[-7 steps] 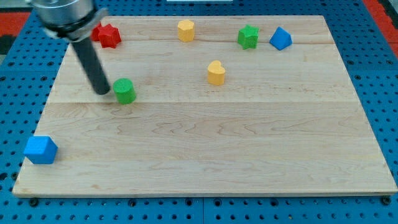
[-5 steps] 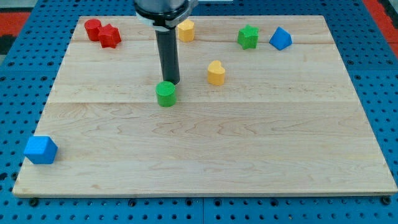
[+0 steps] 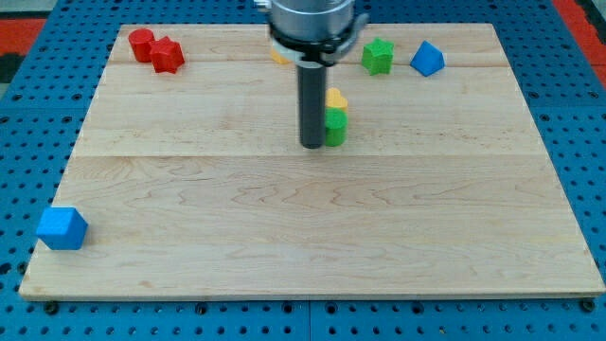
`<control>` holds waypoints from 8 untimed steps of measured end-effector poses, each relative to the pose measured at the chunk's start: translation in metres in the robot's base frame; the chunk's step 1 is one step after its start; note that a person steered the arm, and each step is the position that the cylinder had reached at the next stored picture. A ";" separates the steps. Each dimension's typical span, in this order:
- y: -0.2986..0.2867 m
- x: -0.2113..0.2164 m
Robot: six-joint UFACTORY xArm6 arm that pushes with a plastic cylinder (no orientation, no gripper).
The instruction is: Place the green circle to the left side of the blue triangle
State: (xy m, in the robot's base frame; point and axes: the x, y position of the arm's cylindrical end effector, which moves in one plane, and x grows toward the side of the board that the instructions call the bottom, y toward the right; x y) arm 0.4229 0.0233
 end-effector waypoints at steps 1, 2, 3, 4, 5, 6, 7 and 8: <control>0.032 -0.040; 0.073 -0.060; 0.088 -0.061; 0.124 -0.067; 0.129 -0.109; 0.133 -0.138; 0.141 -0.146; 0.162 -0.139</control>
State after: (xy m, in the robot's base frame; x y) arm 0.2834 0.1850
